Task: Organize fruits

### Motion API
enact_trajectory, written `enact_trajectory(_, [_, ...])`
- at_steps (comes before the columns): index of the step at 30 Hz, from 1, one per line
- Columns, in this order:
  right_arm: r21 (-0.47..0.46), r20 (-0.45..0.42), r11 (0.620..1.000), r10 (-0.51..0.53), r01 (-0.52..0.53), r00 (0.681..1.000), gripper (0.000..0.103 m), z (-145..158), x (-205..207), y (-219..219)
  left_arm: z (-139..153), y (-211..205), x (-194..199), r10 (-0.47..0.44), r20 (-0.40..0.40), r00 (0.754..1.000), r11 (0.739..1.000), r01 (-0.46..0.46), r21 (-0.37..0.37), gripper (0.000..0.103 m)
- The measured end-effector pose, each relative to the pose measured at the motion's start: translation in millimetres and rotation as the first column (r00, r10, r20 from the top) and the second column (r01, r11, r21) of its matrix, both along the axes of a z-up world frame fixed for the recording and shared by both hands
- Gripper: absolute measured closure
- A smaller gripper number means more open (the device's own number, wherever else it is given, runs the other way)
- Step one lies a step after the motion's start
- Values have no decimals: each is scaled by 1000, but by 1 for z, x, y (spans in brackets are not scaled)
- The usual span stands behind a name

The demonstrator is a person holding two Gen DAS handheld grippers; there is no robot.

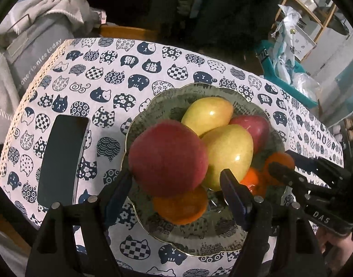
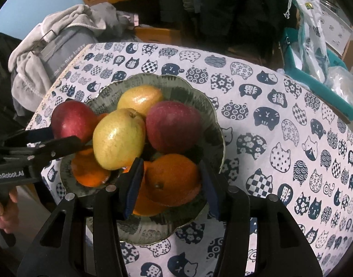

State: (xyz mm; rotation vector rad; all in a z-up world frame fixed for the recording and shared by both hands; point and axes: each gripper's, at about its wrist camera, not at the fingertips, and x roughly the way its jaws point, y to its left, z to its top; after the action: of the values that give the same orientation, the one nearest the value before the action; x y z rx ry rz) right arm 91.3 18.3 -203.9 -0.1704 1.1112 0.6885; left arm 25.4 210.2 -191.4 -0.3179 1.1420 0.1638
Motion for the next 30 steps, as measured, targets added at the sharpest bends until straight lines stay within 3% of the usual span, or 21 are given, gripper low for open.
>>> enact_trajectory(9, [40, 33, 999, -11, 10, 999, 43, 24, -2, -10, 15, -11, -2, -30, 27, 999, 999, 29, 35, 24])
enact_trajectory(14, [70, 65, 997, -27, 22, 997, 41, 48, -6, -18, 39, -28, -7, -83, 76, 994, 994, 77, 80, 23])
enact_trajectory(17, [87, 101, 995, -48, 40, 994, 34, 66, -9, -26, 55, -39, -10, -115, 110, 987, 989, 104, 101, 23])
enact_trajectory(30, [147, 229, 982, -153, 121, 961, 26, 137, -24, -67, 114, -73, -28, -188, 224, 956, 977, 159, 139, 22])
